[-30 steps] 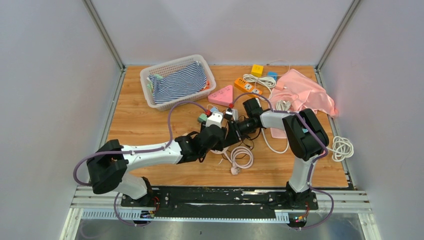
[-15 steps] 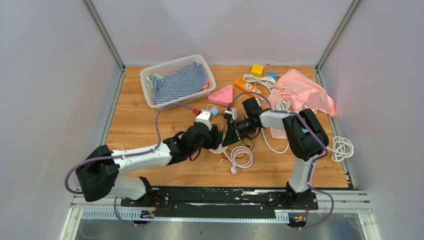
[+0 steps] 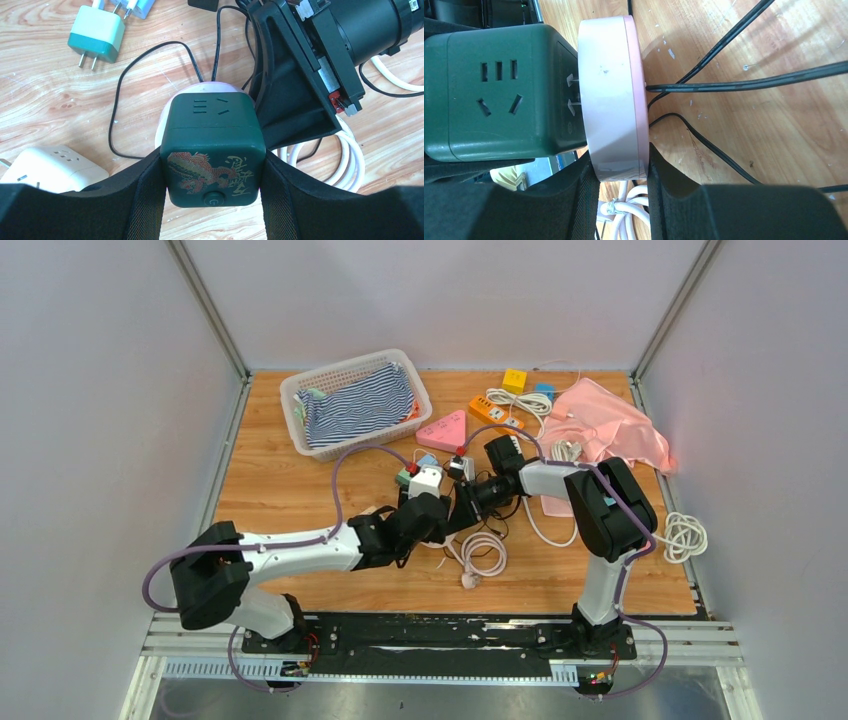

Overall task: Pull the plug off the socket
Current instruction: Remove the plug from the socket.

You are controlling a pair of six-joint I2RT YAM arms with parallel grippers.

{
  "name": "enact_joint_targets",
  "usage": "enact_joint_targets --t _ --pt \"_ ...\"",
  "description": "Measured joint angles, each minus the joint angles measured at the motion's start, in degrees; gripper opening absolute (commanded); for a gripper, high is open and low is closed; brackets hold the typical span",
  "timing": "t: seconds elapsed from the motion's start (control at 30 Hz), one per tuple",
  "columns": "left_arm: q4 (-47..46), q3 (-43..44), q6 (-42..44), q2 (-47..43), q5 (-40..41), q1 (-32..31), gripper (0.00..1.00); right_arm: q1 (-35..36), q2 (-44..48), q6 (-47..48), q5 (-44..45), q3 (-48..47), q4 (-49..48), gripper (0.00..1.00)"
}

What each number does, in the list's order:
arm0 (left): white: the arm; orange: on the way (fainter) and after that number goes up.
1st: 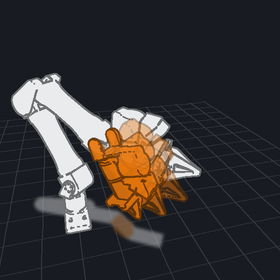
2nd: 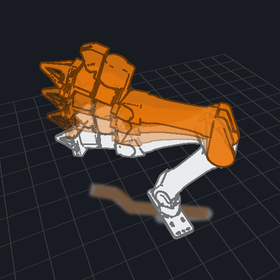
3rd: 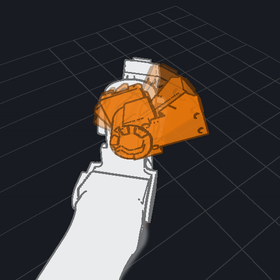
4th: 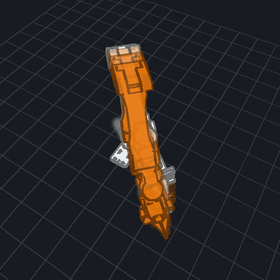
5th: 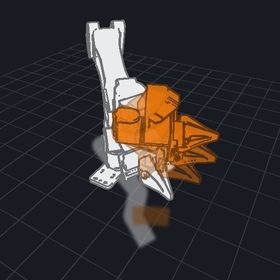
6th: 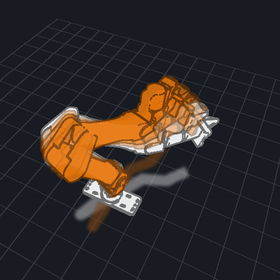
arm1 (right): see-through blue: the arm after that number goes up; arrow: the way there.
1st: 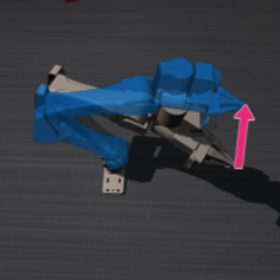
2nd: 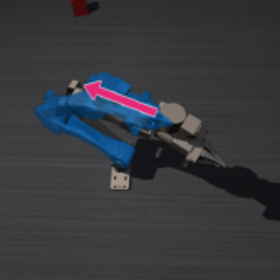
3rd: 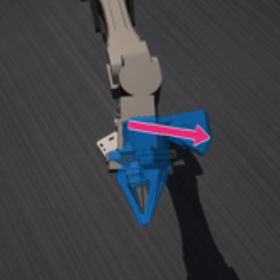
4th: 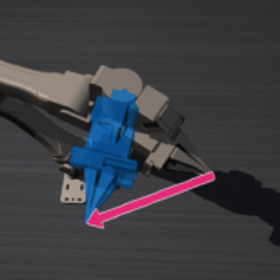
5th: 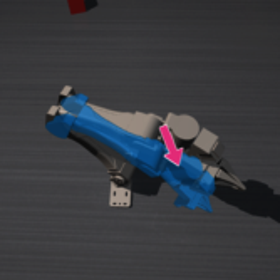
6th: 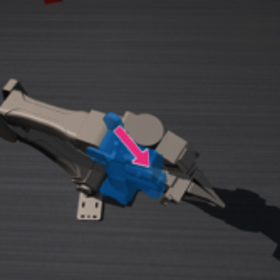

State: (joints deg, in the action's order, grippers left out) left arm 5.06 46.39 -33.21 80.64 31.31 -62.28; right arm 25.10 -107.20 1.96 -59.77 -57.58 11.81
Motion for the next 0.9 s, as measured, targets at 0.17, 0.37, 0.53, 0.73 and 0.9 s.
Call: enact_joint_targets --t 0.17,0.37,0.53,0.73,0.9 --pt "-6.54 -5.53 -0.35 -3.82 -7.28 4.17 0.0 0.0 -0.02 0.04 -0.02 -0.02 0.02 0.0" --pt "-10.54 -9.33 -1.2 -6.71 -13.81 7.65 0.0 0.02 0.0 -0.48 -0.42 -0.17 -0.44 0.0" --pt "-3.54 -3.48 -0.55 -2.99 -5.49 2.84 0.0 0.04 -0.02 -0.31 -0.13 -0.15 -0.09 0.0" --pt "1.18 1.14 0.31 0.74 0.59 -0.42 0.0 -0.02 -0.13 -0.13 0.42 -0.15 0.35 0.0" --pt "-5.46 -4.74 0.0 -3.5 -6.36 3.37 0.0 -0.04 -0.17 -0.15 0.39 -0.15 0.26 0.0"
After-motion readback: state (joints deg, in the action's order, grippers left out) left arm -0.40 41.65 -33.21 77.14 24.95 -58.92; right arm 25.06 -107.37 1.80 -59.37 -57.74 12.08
